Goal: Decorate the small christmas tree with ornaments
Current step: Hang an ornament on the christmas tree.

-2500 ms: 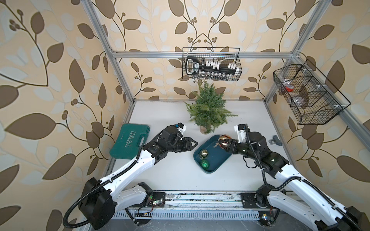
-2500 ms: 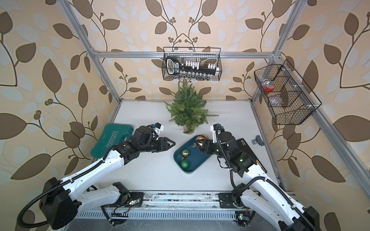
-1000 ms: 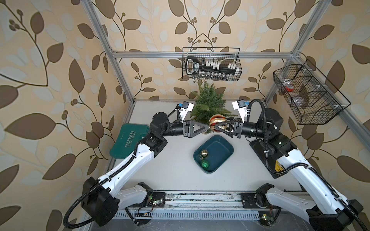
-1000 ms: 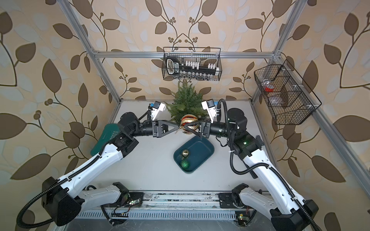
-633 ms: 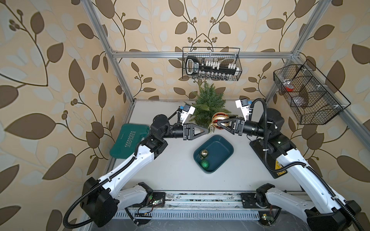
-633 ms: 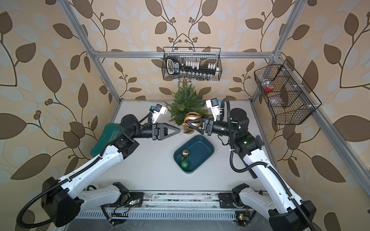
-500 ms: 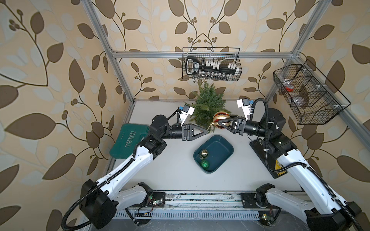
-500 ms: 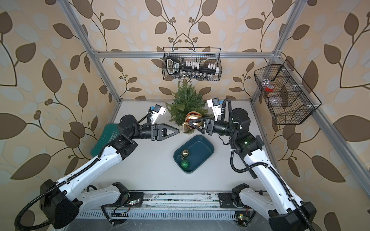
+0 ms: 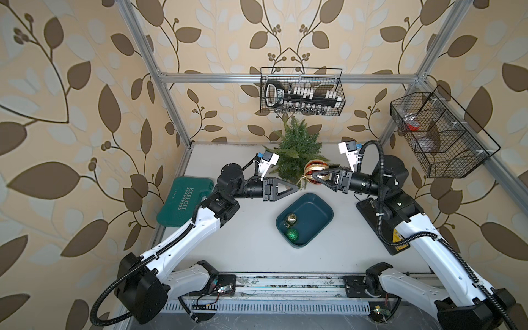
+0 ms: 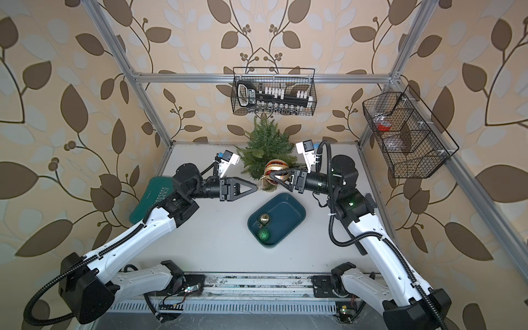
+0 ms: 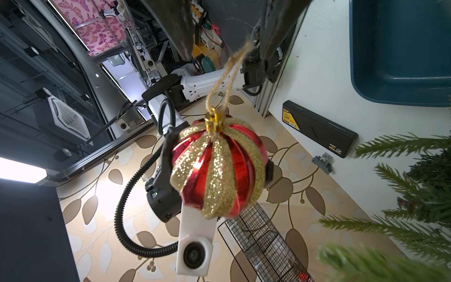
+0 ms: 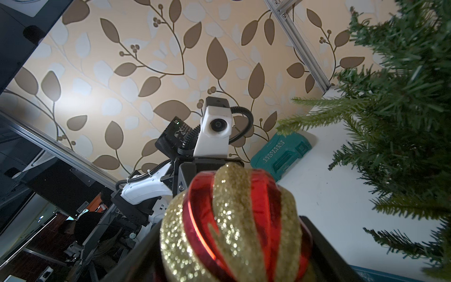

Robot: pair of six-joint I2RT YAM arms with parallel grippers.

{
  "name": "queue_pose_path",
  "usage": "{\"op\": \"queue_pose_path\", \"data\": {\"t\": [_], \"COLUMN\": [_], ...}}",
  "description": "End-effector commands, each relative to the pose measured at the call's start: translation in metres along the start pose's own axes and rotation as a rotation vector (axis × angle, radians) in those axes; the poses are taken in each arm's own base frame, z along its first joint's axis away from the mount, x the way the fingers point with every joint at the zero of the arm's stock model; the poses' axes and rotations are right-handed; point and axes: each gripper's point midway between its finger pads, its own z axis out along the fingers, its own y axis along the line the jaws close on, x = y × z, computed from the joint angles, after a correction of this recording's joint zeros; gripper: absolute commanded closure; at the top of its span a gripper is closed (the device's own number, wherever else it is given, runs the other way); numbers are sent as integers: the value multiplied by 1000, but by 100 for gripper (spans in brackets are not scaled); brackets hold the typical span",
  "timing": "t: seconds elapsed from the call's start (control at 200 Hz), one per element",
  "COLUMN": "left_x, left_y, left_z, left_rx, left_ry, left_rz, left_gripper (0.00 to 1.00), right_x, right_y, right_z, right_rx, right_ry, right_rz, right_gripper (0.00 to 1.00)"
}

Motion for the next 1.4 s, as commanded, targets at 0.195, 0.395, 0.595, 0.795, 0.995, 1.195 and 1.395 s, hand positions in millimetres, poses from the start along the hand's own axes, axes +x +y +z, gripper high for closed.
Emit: {"op": "queue_pose_path", "data": {"t": [0.195, 0.395, 0.595, 0.795, 0.995, 1.195, 1.395], "left_x": [-11, -19, -27, -44, -59, -73, -85], "left_y": [-24, -20, -18, -18, -15, -9, -1], "left_z": [3, -8, -13, -15, -10, -5, -9], "left_rx": [25, -104, -186, -255, -290, -314, -349], "left_ry": [-18, -77, -105, -135, -138, -140, -170], "left_rz": [119, 171, 216, 268, 293, 306, 306], "left_gripper": [81, 99, 100, 100, 100, 100, 100], "right_x": [3, -2, -13, -25, -42, -55, -64], "right_y": [-3, -7, -6, -8, -13, -18, -25], "right_z": [2, -2, -2, 1, 3, 4, 5], "right_rx": [-17, 20, 38, 57, 89, 119, 146], "right_ry": [3, -23, -55, -83, -141, -196, -234], "right_rz": [5, -13, -47, -72, -90, -102, -102], "right_gripper": [39, 39, 39, 40, 40, 40, 40]}}
